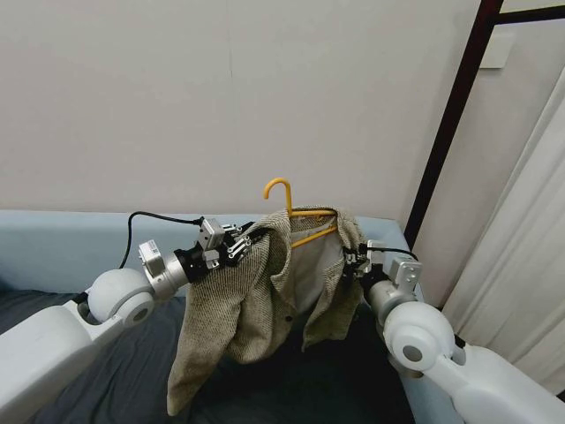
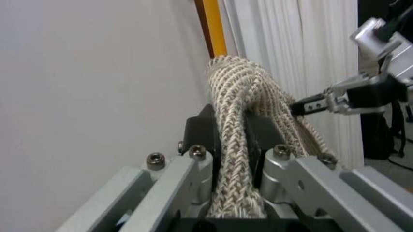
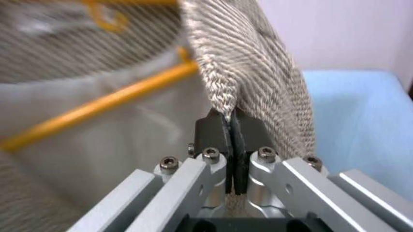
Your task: Pick up the clothes from the sofa and hang them on the clothes hanger.
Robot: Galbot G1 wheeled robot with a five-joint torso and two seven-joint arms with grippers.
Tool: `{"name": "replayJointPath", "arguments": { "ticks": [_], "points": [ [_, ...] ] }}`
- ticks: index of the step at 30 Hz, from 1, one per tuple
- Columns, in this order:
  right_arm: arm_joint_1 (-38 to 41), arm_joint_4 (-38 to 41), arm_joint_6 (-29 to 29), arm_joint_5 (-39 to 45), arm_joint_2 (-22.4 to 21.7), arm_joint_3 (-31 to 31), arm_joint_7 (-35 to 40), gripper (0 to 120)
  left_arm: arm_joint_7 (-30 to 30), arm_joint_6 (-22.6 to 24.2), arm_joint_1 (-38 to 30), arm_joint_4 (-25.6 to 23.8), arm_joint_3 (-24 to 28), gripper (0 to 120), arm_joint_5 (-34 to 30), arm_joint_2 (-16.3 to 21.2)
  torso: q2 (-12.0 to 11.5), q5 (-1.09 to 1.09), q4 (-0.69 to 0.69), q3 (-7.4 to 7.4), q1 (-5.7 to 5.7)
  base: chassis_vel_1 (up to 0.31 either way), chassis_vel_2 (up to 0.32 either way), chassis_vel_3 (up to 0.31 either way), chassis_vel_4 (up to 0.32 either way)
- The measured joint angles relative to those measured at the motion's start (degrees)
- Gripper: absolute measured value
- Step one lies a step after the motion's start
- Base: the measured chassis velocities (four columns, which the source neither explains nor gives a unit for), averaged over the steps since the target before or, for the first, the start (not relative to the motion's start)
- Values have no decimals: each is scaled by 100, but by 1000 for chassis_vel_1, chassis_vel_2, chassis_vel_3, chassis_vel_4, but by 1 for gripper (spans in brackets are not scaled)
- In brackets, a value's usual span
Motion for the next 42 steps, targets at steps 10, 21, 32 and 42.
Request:
{"name": "replayJointPath", "arguments": {
  "ticks": [10, 21, 32, 42],
  "points": [
    [139, 713, 20, 63, -467, 127, -253, 0, 6, 17, -363, 45, 644, 8, 69, -141, 0, 0, 0, 0, 0, 0, 0, 0, 0],
    [81, 618, -5, -93, -746, 371, -575, 0, 296, -18, -495, -47, 945, 8, 149, -4, 0, 0, 1, 0, 0, 0, 0, 0, 0],
    [-542, 694, 84, -674, -1237, 873, -1196, 0, 717, -161, -818, 449, 1015, 8, 158, 113, 0, -1, -1, 0, 0, 0, 0, 0, 0],
    [-832, 630, 262, -1265, -1620, 960, -1592, 0, 1376, -240, -1314, 518, 1415, 8, 266, 287, 0, 0, 1, 0, 0, 0, 0, 0, 0]
  ]
}}
